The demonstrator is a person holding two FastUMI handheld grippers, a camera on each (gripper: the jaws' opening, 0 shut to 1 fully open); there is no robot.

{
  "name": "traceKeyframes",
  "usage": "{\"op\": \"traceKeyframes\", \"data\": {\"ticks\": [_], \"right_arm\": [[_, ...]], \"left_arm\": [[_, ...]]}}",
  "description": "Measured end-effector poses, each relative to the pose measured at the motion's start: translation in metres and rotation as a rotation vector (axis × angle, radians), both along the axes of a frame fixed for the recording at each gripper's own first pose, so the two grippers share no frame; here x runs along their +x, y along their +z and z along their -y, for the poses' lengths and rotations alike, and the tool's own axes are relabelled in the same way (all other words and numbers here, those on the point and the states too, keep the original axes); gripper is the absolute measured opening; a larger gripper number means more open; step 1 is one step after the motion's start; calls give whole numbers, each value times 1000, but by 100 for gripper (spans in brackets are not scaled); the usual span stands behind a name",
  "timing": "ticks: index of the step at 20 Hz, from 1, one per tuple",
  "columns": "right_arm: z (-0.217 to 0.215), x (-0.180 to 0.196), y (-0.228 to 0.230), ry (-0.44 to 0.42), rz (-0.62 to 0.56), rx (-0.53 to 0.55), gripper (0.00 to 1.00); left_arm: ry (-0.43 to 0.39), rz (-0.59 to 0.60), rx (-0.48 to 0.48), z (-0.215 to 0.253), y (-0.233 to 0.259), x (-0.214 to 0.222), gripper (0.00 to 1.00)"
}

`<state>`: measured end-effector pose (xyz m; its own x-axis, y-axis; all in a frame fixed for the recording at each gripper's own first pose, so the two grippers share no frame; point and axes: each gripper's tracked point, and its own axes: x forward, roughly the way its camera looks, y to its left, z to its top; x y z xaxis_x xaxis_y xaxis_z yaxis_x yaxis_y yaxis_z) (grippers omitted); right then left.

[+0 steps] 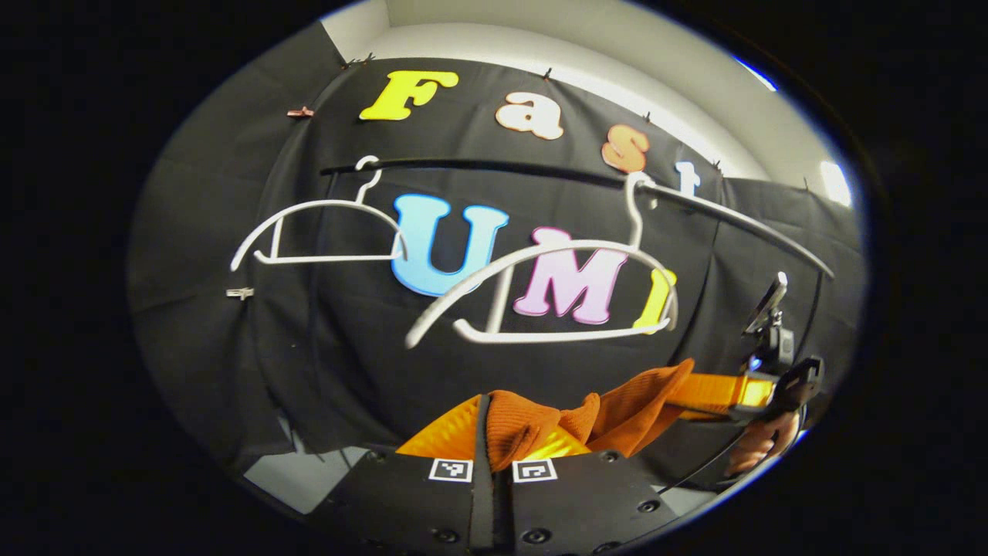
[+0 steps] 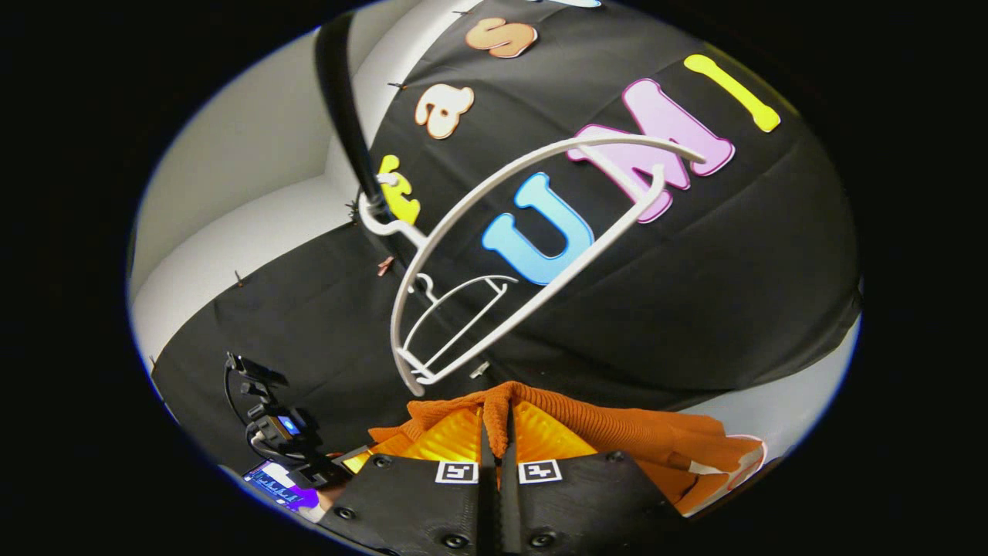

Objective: Grasp the clothes on the hanger with both hands and then place them into the laundry hamper below.

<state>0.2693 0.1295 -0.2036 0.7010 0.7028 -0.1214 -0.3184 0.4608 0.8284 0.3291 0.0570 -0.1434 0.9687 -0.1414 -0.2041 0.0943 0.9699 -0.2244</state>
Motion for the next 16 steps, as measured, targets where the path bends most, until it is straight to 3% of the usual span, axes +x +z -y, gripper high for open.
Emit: {"op": "traceKeyframes", "data": {"ticks": [3,9,13,16], "right_arm": [[-5,-8,-12,22,16,-78,4],[0,-17,-109,49,-86,-269,4],[10,-17,-195,70,-195,-399,4],[17,-27,-260,112,-264,-517,5]], "left_arm": [[-43,-22,0,17,-14,2,5],[-110,-182,-22,48,-112,10,2],[-91,-341,-9,48,-200,21,5],[-31,-491,-12,45,-270,24,5]]}}
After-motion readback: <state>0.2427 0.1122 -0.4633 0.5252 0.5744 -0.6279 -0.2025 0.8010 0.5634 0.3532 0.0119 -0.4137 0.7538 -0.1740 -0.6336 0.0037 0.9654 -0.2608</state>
